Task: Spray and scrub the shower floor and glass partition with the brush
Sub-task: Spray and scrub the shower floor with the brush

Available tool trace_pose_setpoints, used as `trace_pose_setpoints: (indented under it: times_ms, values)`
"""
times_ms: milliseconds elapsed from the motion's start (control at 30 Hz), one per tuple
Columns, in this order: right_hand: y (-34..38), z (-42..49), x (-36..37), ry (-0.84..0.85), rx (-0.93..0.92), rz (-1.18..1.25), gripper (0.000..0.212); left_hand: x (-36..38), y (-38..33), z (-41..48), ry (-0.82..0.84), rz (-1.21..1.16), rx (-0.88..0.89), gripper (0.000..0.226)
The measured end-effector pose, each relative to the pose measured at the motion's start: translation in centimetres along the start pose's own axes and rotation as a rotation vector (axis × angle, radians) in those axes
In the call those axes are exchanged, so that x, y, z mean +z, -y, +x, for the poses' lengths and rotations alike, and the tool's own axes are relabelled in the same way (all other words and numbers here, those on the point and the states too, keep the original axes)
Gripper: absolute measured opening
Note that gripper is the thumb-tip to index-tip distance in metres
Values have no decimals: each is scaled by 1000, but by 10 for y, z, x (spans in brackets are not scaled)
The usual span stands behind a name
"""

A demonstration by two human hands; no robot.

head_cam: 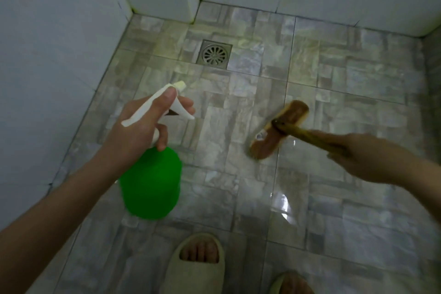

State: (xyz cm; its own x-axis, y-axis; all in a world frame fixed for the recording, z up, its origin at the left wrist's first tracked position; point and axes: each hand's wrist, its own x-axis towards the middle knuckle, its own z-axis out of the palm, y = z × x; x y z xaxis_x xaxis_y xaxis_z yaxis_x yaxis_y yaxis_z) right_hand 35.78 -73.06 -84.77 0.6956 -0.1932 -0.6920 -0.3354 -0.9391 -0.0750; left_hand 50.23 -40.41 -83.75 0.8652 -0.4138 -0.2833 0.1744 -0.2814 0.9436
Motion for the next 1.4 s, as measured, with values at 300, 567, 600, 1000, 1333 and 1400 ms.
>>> trace_pose_setpoints:
  times_ms: [300,567,600,1000,1333,1400]
  values:
    - [101,83,14,-252,-173,17,57,-4,6,-37,-31,84,-7,28]
    - [123,49,9,-121,-304,-70,67,-13,-4,-48,-113,135,-25,40]
    - [131,67,0,-156,-326,-53,64,-15,-4,-48,-118,134,-28,41]
    - [170,80,-10,-159,-282,-105,74,-51,11,-25,-209,52,-3,40]
    - [211,96,-25,-28,-14,-10,49,-108,22,-39,-166,-8,-42,42]
    - [231,119,-35,-123,-39,62,54,-120,24,-38,-165,-5,-43,41]
